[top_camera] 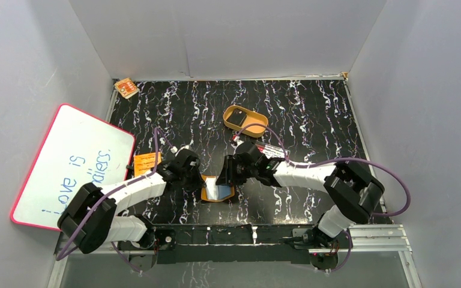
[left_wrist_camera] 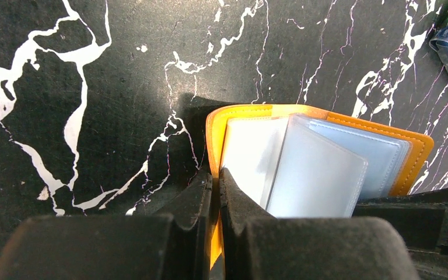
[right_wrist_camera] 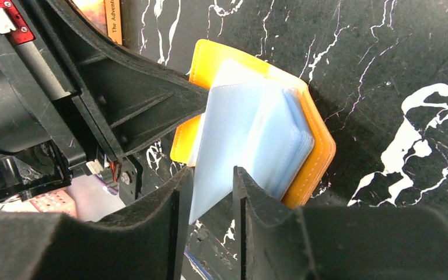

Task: Put the credit cards into the card holder
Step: Open the card holder at the center of the board.

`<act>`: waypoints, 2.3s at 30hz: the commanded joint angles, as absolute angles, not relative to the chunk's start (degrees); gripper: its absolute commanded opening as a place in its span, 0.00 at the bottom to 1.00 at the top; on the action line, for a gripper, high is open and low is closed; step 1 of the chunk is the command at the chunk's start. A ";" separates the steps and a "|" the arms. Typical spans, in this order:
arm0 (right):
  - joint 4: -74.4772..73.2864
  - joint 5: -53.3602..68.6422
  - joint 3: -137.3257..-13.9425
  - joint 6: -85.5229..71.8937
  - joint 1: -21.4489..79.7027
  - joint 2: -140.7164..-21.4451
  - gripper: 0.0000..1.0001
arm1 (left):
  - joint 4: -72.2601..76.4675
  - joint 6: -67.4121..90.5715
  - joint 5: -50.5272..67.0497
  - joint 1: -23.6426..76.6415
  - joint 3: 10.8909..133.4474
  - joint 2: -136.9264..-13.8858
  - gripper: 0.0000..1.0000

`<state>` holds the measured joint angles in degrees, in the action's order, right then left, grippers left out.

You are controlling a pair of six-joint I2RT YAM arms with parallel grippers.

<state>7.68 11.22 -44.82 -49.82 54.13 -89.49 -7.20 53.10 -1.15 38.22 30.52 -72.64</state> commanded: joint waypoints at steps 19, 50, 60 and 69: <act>11.58 11.49 -42.37 -51.54 53.58 -87.76 0.38 | -8.08 52.21 -2.13 38.42 29.27 -73.39 0.00; 34.82 17.66 -28.04 -63.01 48.32 -82.90 0.36 | -8.17 51.81 -2.22 38.42 29.18 -73.92 0.00; 36.18 18.54 -27.86 -63.60 48.25 -83.75 0.16 | -7.83 51.89 -2.20 38.41 29.27 -74.25 0.00; 33.31 19.22 -29.37 -62.86 48.25 -85.11 0.11 | -7.98 51.74 -2.19 38.42 29.36 -74.11 0.00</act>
<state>33.04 18.20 -27.94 -63.20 48.38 -84.47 -6.02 52.88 -1.08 38.22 30.37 -73.63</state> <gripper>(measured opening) 0.117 0.021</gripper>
